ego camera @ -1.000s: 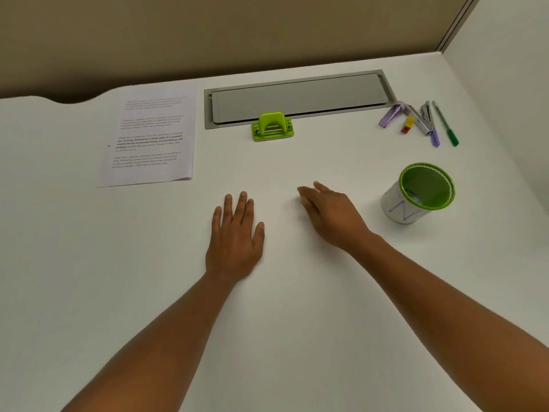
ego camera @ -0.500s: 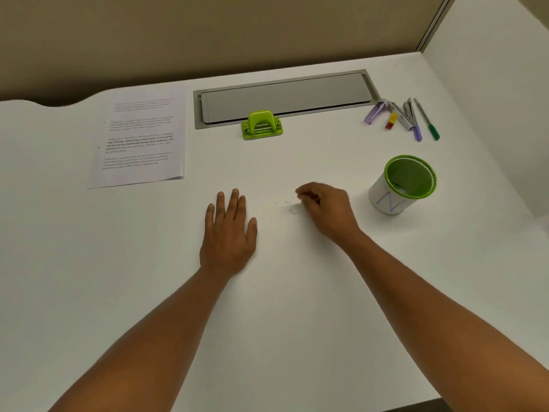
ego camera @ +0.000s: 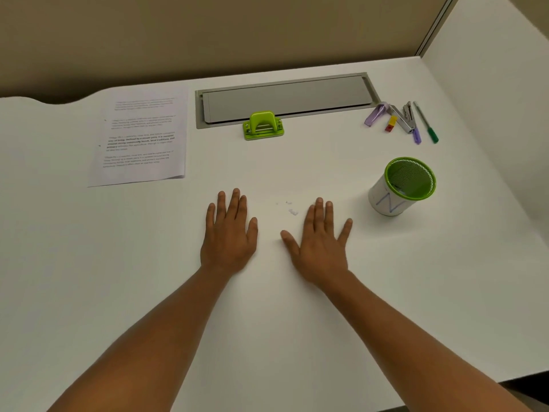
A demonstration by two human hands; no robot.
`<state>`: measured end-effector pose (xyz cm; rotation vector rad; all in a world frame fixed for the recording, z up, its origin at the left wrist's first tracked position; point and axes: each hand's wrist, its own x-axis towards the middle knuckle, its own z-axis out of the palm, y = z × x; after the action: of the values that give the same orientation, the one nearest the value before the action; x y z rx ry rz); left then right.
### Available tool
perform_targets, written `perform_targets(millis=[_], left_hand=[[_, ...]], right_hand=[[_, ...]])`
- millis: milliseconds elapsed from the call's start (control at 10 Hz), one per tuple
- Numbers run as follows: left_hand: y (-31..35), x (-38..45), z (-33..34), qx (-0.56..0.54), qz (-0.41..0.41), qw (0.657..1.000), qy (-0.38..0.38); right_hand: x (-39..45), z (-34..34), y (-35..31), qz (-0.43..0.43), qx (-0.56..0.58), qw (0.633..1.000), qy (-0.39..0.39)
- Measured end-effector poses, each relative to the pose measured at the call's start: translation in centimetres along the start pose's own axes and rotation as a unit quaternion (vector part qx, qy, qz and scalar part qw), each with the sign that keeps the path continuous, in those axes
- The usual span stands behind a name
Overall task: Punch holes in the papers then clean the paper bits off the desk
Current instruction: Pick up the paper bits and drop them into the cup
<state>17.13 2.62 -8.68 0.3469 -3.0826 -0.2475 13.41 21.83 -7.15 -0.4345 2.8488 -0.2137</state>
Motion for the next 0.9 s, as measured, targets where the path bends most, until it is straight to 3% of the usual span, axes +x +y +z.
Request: perform_targets(millis=[200,500,800,900], left_hand=[[0.0,0.1,0.1,0.005,0.003,1.0,-0.001],[-0.1,0.0,0.2,0.008,0.003,1.0,0.004],[0.0,-0.1,0.2,0.005,0.004,1.0,0.006],[0.0,0.0,0.2,0.005,0.003,1.0,0.005]], right_hand=[[1.8,-0.2,-2.4,-0.028,0.011,0.999,-0.013],[1.5,-0.2,-0.7,-0.053,0.007,0.999,-0.011],[4.3,-2.1,0.7,-0.101,0.035,0.986,0.128],[4.8,-1.8,0.5,-0.104,0.055,0.984,0.135]])
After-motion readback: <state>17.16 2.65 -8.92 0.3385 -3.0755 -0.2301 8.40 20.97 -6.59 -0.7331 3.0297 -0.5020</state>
